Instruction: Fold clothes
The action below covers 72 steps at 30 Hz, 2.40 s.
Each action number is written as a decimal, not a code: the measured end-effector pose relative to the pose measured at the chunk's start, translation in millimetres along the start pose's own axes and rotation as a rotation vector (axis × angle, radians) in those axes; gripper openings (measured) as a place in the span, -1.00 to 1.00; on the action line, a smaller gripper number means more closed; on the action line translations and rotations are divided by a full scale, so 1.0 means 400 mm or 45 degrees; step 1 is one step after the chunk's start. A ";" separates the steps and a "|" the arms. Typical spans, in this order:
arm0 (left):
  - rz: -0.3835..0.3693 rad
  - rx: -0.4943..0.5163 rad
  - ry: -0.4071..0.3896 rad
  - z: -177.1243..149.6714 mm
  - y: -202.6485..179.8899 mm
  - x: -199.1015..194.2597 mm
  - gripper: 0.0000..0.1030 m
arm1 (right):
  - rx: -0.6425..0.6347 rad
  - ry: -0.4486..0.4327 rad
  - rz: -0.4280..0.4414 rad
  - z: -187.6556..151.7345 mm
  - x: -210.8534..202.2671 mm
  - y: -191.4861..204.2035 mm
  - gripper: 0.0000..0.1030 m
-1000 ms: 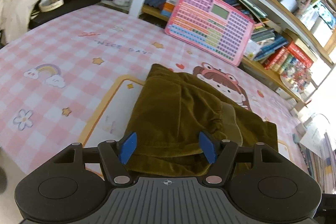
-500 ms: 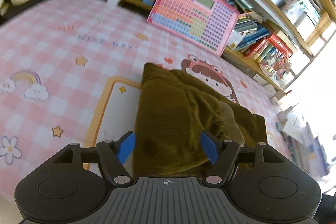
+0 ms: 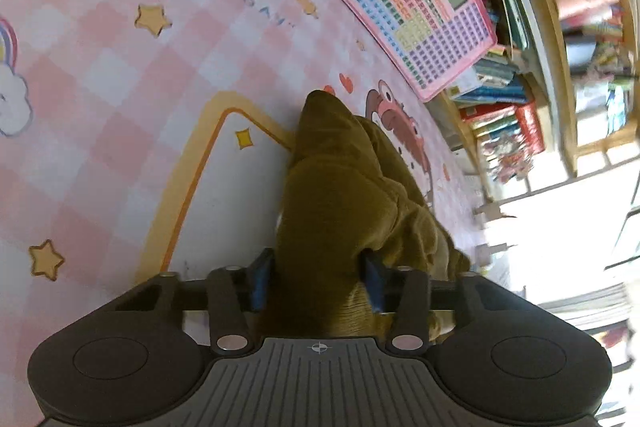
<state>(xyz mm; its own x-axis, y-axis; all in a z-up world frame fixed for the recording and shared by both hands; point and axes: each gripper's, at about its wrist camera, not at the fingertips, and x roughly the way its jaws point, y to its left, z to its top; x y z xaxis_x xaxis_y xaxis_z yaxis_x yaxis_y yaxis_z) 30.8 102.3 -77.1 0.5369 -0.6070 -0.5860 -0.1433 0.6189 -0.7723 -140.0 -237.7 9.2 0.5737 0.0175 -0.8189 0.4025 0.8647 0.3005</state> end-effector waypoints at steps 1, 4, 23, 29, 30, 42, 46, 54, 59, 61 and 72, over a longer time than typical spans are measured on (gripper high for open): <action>-0.008 -0.011 0.006 0.002 0.007 0.003 -0.40 | 0.007 0.000 -0.009 -0.003 -0.003 0.001 0.21; 0.006 0.011 -0.005 0.009 0.012 -0.013 -0.59 | 0.014 0.006 -0.020 -0.009 -0.003 0.013 0.21; 0.411 0.570 -0.376 -0.006 -0.078 -0.187 -0.33 | -0.125 0.076 0.033 -0.042 0.034 0.121 0.21; 0.273 0.942 -0.378 -0.080 -0.205 -0.135 -0.37 | -0.109 0.074 0.001 -0.039 0.029 0.097 0.21; 0.261 0.981 -0.356 -0.090 -0.220 -0.112 -0.37 | -0.110 0.071 -0.005 -0.039 0.027 0.093 0.21; 0.341 1.042 -0.173 -0.125 -0.211 0.037 -0.31 | -0.006 0.031 -0.015 0.006 0.015 0.008 0.21; 0.358 0.946 -0.225 -0.122 -0.226 0.001 -0.15 | -0.043 0.061 0.046 0.039 0.042 0.010 0.21; 0.456 0.837 -0.367 -0.181 -0.281 -0.065 0.29 | -0.127 0.146 0.184 0.134 0.115 -0.029 0.21; 0.560 0.785 -0.384 -0.267 -0.331 -0.034 0.48 | -0.170 0.217 0.305 0.223 0.156 -0.086 0.21; 0.603 0.769 -0.390 -0.303 -0.354 -0.018 0.69 | -0.179 0.272 0.356 0.248 0.179 -0.108 0.21; 0.776 0.694 -0.427 -0.469 -0.444 0.038 0.93 | -0.165 0.567 0.615 0.305 0.262 -0.184 0.10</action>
<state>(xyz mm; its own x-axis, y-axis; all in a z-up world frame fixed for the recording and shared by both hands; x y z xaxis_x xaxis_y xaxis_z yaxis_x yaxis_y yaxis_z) -91.3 -110.3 5.0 0.7243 0.0311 -0.6888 -0.1133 0.9908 -0.0744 -22.7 -360.8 -39.0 0.3075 0.5993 -0.7391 0.0694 0.7605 0.6456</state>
